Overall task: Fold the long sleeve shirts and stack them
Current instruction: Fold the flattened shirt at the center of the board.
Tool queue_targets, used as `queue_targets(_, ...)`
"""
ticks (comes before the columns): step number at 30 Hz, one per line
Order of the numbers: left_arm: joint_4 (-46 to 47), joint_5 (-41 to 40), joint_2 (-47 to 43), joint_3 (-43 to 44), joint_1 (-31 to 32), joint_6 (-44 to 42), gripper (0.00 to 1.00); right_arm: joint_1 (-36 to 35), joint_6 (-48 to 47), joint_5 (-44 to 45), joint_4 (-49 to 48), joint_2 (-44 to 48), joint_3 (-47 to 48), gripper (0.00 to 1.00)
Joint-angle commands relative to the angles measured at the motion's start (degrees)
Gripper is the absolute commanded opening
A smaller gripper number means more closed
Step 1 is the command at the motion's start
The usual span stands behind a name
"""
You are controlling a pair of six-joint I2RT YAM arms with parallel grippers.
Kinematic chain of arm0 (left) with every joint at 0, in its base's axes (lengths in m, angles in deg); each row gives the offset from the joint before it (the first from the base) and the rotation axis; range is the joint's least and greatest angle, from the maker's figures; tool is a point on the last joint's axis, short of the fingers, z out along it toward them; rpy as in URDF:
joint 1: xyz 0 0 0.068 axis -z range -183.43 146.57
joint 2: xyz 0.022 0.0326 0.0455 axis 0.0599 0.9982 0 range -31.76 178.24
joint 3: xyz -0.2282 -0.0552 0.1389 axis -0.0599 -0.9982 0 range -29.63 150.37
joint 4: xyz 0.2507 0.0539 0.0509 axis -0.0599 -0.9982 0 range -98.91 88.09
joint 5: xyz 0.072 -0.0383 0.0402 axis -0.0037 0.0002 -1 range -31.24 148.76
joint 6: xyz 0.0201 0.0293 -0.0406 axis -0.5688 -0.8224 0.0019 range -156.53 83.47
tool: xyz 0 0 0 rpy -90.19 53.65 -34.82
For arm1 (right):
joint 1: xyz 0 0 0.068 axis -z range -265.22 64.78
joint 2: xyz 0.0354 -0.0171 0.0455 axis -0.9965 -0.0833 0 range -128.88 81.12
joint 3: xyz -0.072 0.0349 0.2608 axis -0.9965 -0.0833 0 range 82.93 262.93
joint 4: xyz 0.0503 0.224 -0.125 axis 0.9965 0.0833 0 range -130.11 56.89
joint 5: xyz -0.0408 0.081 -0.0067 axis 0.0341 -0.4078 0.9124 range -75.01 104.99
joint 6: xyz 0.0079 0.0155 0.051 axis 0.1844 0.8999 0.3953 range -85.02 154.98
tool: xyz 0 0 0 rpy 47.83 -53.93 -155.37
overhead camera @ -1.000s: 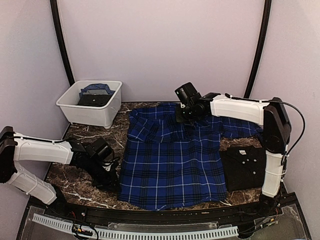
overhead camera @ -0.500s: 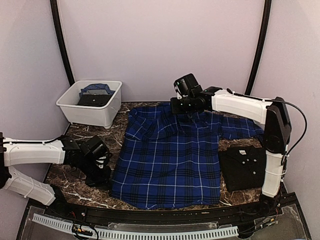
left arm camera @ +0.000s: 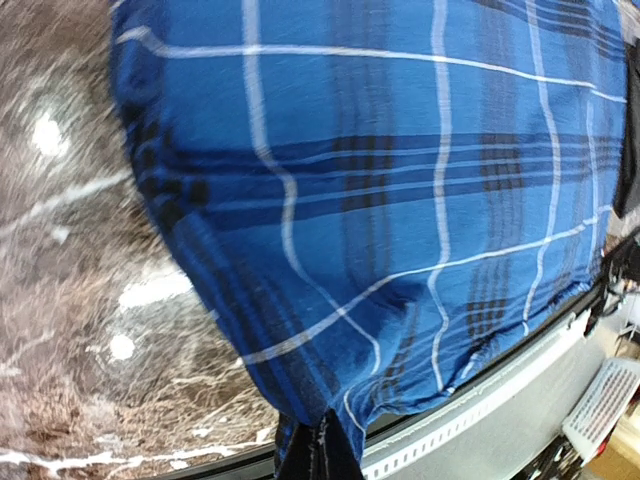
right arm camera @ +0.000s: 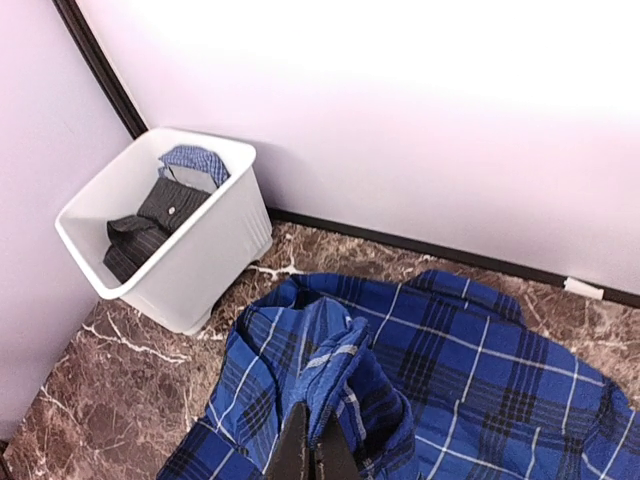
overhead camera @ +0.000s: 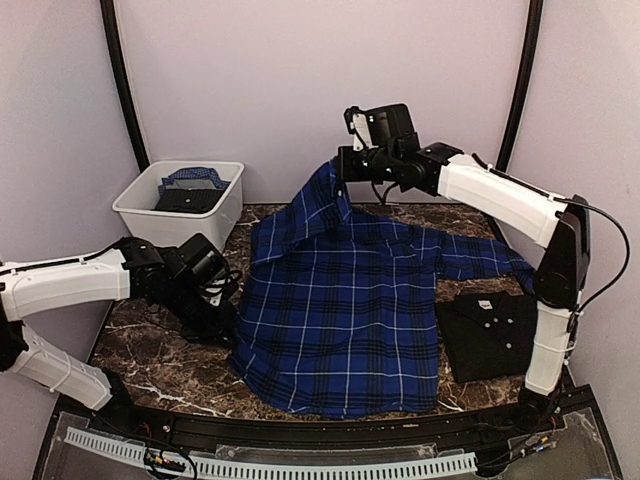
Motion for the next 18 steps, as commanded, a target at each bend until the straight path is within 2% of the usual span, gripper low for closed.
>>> queue_targets(1,-2.07,1.89,2.46,3.70,2.10,-6.73,0.00,1.19,-3.12,4.38,-4.15,6.03,2.48,0.00)
queue_targets(9,-0.74,7.00,9.40,12.16,6.30,-13.56,0.00,4.41,-3.42,15.92,1.35,12.64,-1.89,0.00)
queue_targets(18,-0.11,14.17,22.10,23.30,11.36,-20.99,0.00,8.00,-3.06,19.29,1.52,19.51,-13.70,0.00)
